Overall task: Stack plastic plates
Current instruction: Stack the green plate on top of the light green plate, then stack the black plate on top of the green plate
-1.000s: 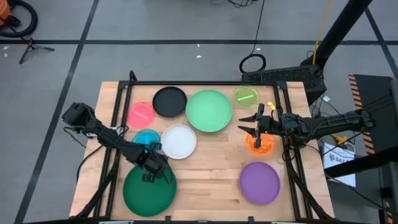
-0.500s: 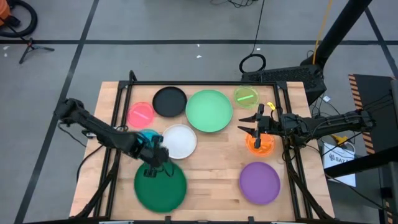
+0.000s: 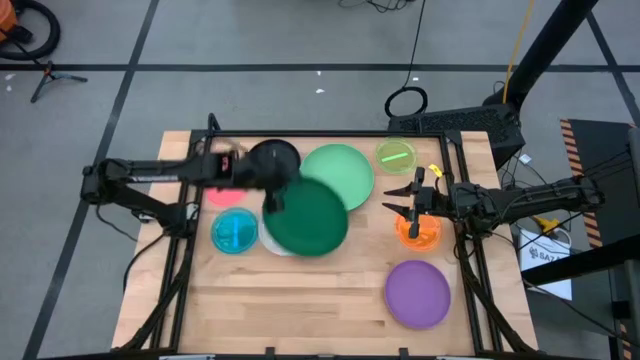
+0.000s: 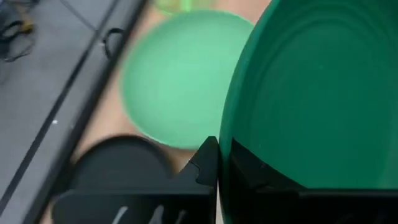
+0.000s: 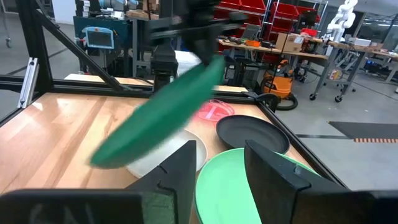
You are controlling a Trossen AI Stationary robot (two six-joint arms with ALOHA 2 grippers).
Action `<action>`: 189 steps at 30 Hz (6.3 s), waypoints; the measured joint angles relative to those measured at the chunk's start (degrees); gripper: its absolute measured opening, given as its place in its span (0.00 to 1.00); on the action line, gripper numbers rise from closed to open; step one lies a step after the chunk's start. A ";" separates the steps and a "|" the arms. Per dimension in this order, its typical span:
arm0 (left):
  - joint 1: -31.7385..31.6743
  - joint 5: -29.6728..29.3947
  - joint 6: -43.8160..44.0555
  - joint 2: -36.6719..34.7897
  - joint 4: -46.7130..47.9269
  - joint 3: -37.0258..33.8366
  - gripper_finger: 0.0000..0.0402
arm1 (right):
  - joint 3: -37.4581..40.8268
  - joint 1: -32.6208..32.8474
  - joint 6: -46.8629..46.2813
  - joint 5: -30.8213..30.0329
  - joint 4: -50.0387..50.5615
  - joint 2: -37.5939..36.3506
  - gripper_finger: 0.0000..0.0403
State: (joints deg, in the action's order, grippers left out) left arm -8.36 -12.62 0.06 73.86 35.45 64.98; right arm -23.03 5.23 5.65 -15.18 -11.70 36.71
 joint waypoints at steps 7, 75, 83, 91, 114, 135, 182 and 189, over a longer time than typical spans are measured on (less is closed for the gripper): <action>-14.23 5.57 0.06 6.47 -5.80 11.71 0.03 | 0.02 -0.02 1.51 -0.03 -0.02 0.02 0.32; -25.75 15.61 -6.85 39.50 7.80 35.05 0.21 | 0.00 -0.01 0.13 0.00 -0.04 0.01 0.32; -25.64 15.61 -8.69 39.50 8.48 35.05 0.27 | 0.02 -0.01 -0.30 0.00 0.04 0.00 0.32; -22.76 15.63 -13.92 36.14 11.79 34.98 0.27 | 0.01 0.00 -7.08 0.25 2.84 0.01 0.32; -4.74 23.19 -14.63 8.32 -2.98 11.68 0.27 | 0.00 0.00 -21.55 0.31 5.95 0.00 0.32; -2.80 12.99 -11.69 -19.59 -22.49 -20.49 0.27 | 0.00 -0.08 -27.12 -7.56 -0.05 2.18 0.32; -6.58 12.09 -19.06 -24.00 -7.98 -20.88 0.27 | -36.02 -16.67 -26.68 -8.55 -4.22 56.08 0.32; -6.58 12.13 -18.85 -23.99 -7.87 -20.88 0.27 | -36.70 -16.68 -29.33 -8.55 -4.00 61.37 0.32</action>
State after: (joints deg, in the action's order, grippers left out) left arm -14.94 -0.49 -18.79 49.87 27.58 44.10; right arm -59.72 -11.44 -23.68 -23.73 -15.70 98.08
